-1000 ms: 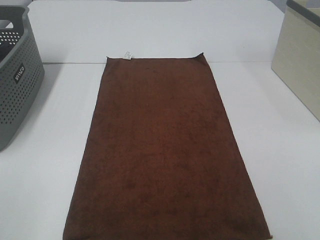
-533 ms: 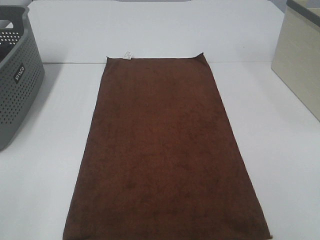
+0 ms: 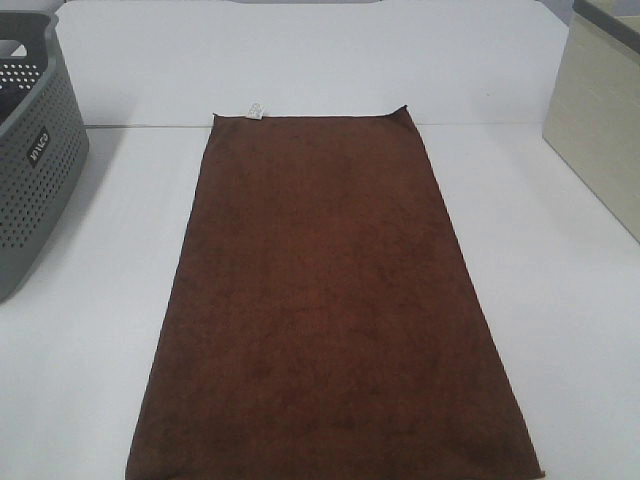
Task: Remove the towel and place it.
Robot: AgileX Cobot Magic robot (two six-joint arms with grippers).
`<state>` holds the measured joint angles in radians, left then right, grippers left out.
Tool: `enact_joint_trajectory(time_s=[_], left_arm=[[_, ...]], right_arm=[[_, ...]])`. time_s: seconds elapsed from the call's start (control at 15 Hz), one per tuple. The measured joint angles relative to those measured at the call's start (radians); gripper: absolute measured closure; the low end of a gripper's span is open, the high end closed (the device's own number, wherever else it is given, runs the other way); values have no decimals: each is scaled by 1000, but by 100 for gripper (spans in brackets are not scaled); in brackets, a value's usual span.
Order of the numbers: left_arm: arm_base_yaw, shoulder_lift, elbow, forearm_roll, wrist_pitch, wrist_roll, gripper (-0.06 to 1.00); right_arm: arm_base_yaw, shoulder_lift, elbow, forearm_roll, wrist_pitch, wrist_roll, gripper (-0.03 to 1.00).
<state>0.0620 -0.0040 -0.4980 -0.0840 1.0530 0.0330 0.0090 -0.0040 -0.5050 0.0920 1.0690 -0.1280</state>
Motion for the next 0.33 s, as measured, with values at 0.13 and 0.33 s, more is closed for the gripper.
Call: enact_joint_trajectory(time_s=[0.13,0.33], left_arm=[[0,0,0,0,-1,0,4],[0,0,0,0,-1,0,4]], right_arm=[[0,0,0,0,0,0,21],[0,0,0,0,0,0,21]])
